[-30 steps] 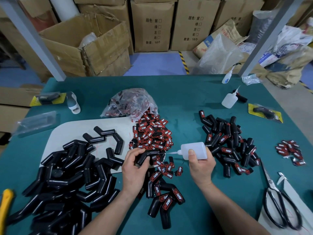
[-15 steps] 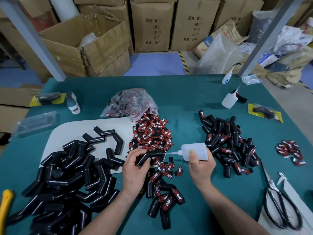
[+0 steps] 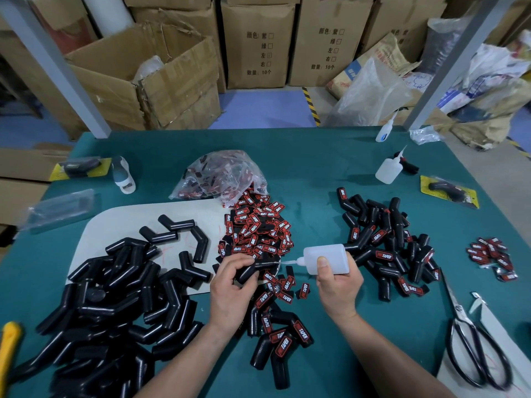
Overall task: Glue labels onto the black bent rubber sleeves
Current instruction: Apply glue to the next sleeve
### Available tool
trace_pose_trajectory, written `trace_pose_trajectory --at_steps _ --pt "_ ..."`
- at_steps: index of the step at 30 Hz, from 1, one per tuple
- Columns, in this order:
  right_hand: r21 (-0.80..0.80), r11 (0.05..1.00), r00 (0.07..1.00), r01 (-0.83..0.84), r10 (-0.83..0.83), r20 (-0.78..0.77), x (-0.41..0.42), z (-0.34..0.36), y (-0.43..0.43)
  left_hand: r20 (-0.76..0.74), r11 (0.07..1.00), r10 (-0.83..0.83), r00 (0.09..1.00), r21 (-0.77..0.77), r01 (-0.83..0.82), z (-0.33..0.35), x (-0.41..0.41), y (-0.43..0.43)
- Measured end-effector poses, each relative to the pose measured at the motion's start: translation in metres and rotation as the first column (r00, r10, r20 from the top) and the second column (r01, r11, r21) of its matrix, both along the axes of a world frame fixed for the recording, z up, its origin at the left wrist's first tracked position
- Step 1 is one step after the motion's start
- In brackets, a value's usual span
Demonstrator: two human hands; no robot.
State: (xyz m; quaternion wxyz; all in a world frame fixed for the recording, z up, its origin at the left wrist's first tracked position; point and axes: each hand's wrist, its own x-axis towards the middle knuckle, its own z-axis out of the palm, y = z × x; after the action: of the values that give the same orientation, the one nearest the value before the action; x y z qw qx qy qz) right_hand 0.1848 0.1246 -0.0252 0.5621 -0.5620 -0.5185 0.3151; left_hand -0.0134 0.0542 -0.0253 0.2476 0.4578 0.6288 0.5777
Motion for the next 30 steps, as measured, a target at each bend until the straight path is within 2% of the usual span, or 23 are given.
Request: trace_pose_trajectory --at_steps 11,24,30 --pt "-0.017 1.0 1.0 -0.002 0.003 0.009 0.001 -0.001 0.001 0.027 1.0 -0.003 1.0 -0.018 0.003 0.0 -0.001 -0.001" --pt "0.036 0.999 1.0 -0.001 0.0 0.022 -0.001 0.007 0.001 0.015 1.0 0.004 1.0 0.007 -0.004 -0.007 -0.004 0.001" --pt "0.001 1.0 0.999 0.017 -0.017 -0.027 -0.001 0.006 0.003 0.034 1.0 0.012 0.999 -0.011 -0.012 -0.016 -0.007 0.003"
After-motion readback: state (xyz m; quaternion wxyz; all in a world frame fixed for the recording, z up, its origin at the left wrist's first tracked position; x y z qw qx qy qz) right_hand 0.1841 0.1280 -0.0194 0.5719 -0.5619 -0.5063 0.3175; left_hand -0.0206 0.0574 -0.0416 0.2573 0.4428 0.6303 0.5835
